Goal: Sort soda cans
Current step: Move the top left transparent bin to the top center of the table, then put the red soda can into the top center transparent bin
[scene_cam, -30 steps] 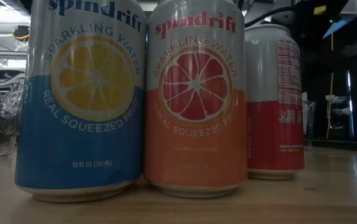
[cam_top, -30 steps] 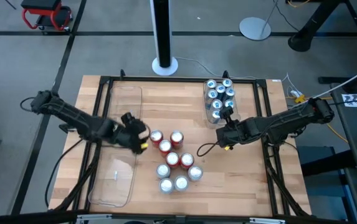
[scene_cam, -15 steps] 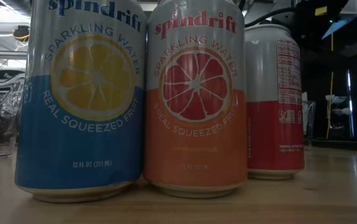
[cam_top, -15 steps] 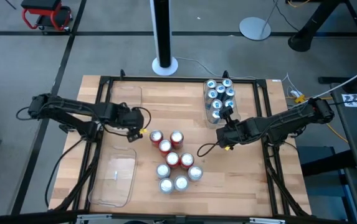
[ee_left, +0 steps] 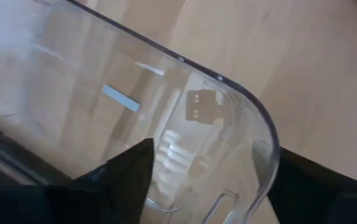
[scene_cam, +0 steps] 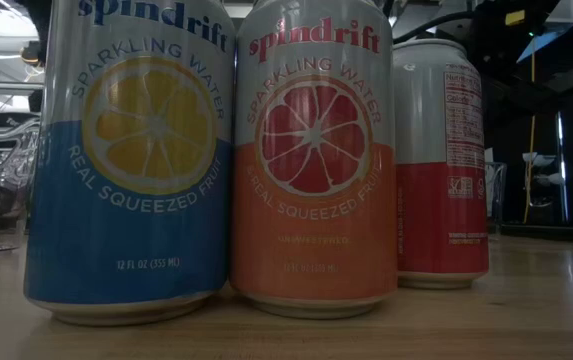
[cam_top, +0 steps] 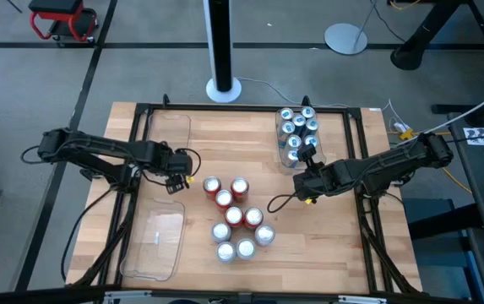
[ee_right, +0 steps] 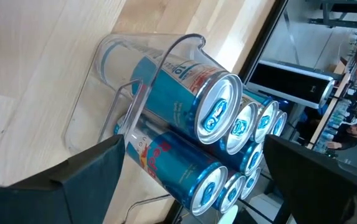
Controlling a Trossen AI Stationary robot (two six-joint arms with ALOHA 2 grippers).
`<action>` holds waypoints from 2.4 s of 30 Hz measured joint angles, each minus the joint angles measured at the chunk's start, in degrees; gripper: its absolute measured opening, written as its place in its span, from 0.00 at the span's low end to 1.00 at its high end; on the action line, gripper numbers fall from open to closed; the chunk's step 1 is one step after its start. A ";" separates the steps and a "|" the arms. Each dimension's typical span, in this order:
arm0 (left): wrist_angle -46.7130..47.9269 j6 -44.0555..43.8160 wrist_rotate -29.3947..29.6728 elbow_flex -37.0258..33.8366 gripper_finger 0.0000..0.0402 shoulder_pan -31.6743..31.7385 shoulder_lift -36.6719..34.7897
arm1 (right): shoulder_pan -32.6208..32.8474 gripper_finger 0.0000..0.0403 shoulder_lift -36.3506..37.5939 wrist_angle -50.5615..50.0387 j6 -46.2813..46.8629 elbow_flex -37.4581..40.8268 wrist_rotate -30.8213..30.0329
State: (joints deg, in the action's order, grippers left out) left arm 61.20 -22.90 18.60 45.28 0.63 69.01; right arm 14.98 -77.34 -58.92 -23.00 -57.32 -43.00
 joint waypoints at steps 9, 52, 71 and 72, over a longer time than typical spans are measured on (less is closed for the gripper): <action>-3.82 7.14 -1.56 -0.83 0.19 0.96 0.00 | 0.00 0.94 -0.02 0.09 -0.02 0.00 -1.00; -47.72 32.48 -22.71 14.25 0.01 15.11 22.06 | 0.02 0.94 -0.17 1.97 -2.82 0.00 -1.16; -56.66 27.37 -22.50 14.17 0.22 15.12 25.44 | 0.02 0.94 -0.17 2.06 -2.89 0.00 -1.16; -57.03 27.35 -22.50 14.18 0.25 15.12 25.49 | 0.00 0.94 -0.17 2.06 -2.89 0.00 -1.14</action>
State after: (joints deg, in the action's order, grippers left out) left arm 4.16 4.45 -3.90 59.46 15.75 94.50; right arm 14.99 -77.52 -56.86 -25.89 -57.32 -44.14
